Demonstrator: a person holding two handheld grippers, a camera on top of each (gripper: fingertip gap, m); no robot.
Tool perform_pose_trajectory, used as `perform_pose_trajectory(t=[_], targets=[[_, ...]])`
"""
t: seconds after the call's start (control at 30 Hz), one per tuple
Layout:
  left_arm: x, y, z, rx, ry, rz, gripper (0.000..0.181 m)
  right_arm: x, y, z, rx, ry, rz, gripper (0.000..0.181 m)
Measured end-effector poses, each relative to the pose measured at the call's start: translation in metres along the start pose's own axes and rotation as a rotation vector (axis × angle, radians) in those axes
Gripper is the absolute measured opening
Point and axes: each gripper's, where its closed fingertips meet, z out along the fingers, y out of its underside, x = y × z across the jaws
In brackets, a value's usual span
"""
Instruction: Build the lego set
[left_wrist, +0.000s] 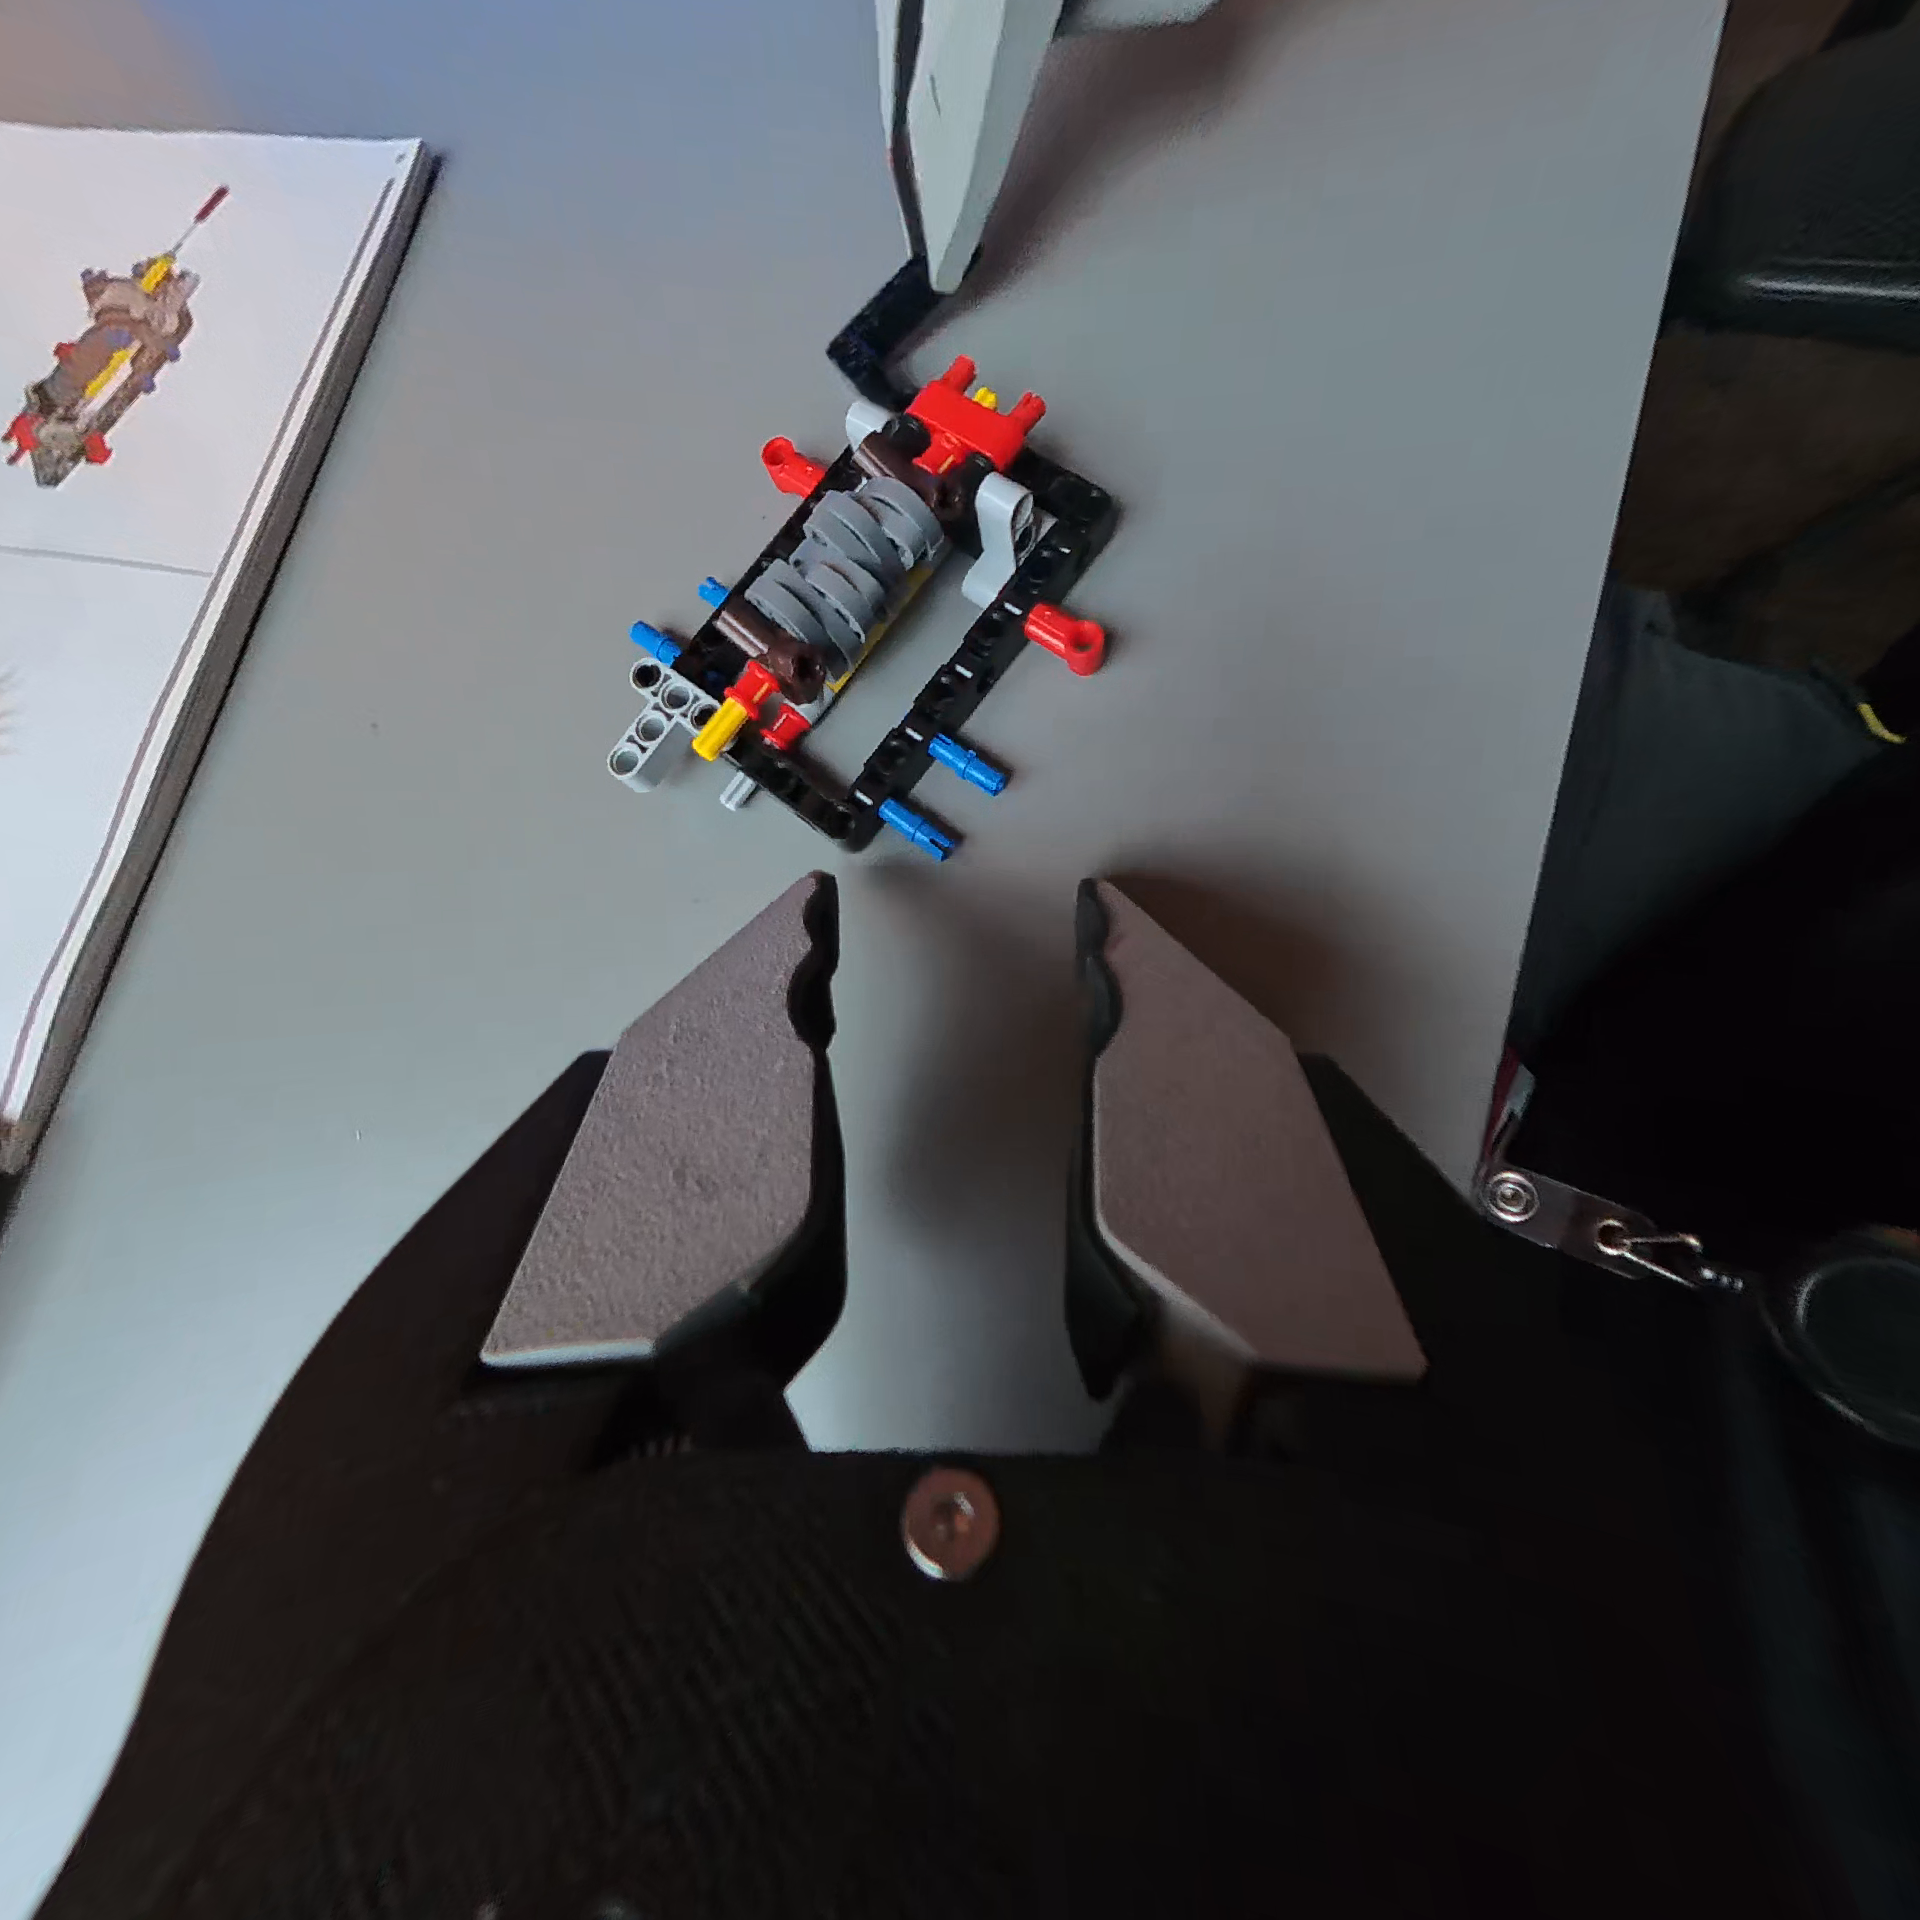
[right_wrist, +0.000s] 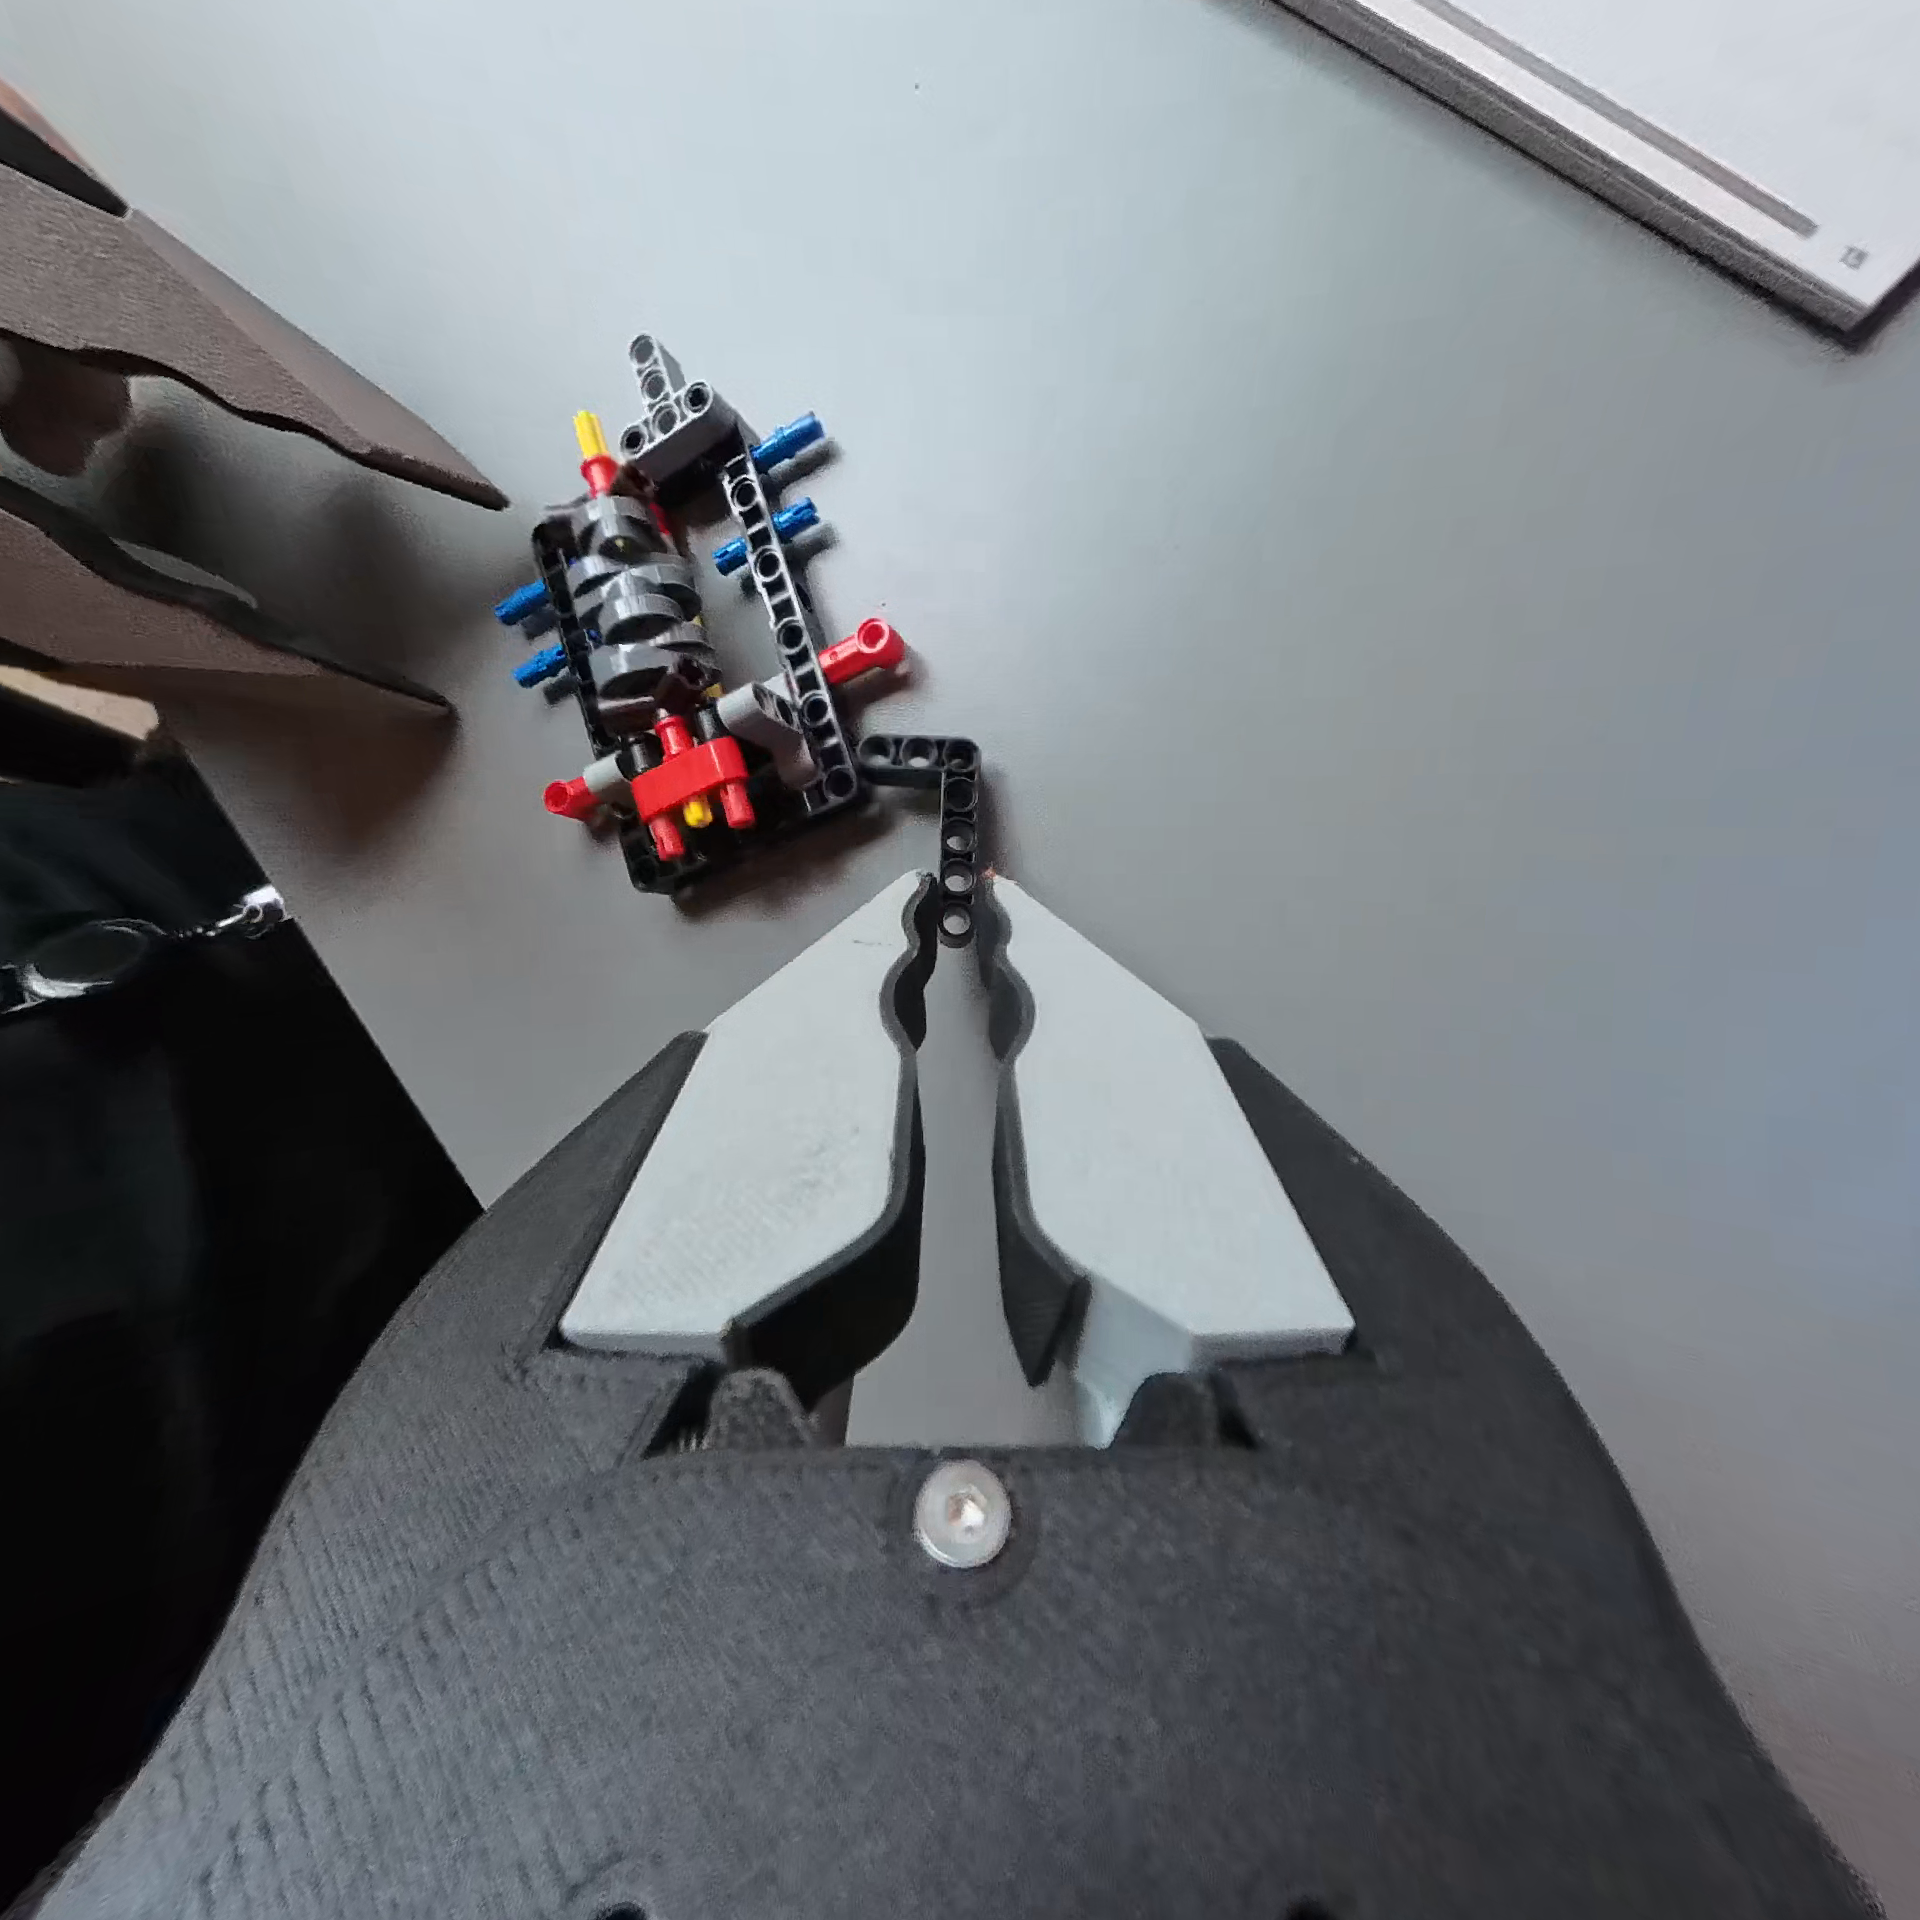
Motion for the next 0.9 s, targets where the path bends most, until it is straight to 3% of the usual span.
perform_pose_trajectory(t=[0.13,0.27,0.4,0.6,0.77,0.9], targets=[[-0.012,0.009,-0.008,0.001,-0.087,-0.04,0.043,-0.022,0.006,0.005,-0.037,-0.05,-0.075,0.003],[-0.052,0.028,-0.024,-0.046,-0.257,-0.051,0.043,-0.059,0.011,0.013,-0.047,-0.159,-0.102,0.003],[-0.051,0.033,-0.025,-0.001,-0.181,-0.125,0.041,-0.057,0.012,0.01,-0.038,-0.106,-0.113,0.004],[-0.047,0.036,-0.027,0.027,-0.096,-0.112,0.038,-0.048,0.006,-0.009,0.109,-0.094,-0.055,0.004],[-0.04,0.035,-0.026,0.033,-0.02,-0.115,0.041,-0.022,0.003,-0.009,0.212,0.062,-0.095,0.004],[-0.037,0.035,-0.026,0.032,0.012,-0.126,0.042,-0.018,-0.003,-0.007,0.24,0.033,-0.071,0.004]])
